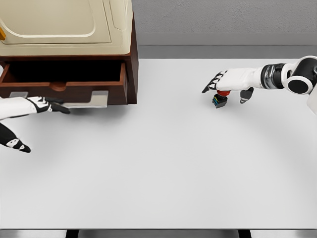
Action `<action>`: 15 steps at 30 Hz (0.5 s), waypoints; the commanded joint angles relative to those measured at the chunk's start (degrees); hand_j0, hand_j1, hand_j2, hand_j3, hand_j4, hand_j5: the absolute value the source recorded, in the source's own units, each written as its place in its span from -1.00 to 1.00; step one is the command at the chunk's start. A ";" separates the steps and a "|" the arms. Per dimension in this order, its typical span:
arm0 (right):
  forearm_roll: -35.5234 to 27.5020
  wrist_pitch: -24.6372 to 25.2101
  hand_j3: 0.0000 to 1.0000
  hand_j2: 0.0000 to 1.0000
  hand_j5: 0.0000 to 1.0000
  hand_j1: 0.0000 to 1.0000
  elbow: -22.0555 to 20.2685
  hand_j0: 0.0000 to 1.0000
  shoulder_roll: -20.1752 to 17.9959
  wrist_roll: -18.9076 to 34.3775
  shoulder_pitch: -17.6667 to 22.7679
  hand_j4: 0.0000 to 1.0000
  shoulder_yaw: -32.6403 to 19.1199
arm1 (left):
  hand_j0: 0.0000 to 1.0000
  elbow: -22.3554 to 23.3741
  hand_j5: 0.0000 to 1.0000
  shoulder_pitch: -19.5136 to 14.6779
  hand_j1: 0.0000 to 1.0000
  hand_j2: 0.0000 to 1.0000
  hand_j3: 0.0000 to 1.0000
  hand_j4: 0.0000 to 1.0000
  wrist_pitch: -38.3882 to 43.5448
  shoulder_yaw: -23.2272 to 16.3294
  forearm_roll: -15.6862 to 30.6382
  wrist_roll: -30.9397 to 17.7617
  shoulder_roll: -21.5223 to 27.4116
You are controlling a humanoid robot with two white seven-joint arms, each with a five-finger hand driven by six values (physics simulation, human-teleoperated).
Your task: Open the cabinet drawer with left arm, and place a switch into the drawer with right arm
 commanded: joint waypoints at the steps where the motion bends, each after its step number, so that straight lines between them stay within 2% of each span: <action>1: -0.14 0.13 1.00 1.00 1.00 1.00 0.20 1.00 -0.01 -0.02 0.00 1.00 -0.07 | 1.00 -0.29 1.00 0.00 1.00 1.00 1.00 1.00 -2.23 -0.82 2.73 -0.15 1.06; 12: 0.12 0.13 1.00 1.00 1.00 1.00 0.55 1.00 0.25 -0.02 0.00 1.00 -0.07 | 1.00 -0.29 1.00 0.09 1.00 1.00 1.00 1.00 -4.61 -1.96 3.96 -0.15 2.64; 15: 0.12 0.13 0.89 0.89 0.89 0.89 0.55 0.89 0.25 -0.02 0.00 0.89 -0.07 | 1.00 -0.21 1.00 0.00 1.00 1.00 1.00 1.00 -4.34 -1.87 4.40 -0.15 2.56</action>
